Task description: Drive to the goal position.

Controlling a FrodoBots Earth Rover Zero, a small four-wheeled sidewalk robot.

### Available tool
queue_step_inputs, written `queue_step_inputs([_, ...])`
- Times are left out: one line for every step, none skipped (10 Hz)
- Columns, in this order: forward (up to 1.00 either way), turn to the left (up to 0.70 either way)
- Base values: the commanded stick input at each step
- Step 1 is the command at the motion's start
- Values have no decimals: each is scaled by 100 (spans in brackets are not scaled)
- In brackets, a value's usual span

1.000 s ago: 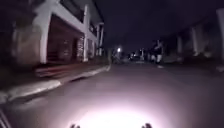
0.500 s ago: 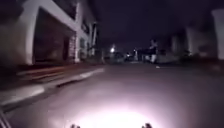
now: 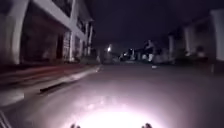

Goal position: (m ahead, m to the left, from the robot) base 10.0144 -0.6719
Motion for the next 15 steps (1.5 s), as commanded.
queue_step_inputs([100, 0])
queue_step_inputs([100, 0])
queue_step_inputs([100, 0])
queue_step_inputs([100, 0])
queue_step_inputs([100, 0])
queue_step_inputs([100, 0])
queue_step_inputs([100, 0])
queue_step_inputs([100, 0])
queue_step_inputs([100, 0])
queue_step_inputs([100, -16])
queue_step_inputs([100, -40])
queue_step_inputs([100, -40])
queue_step_inputs([100, -40])
queue_step_inputs([100, -40])
queue_step_inputs([100, -40])
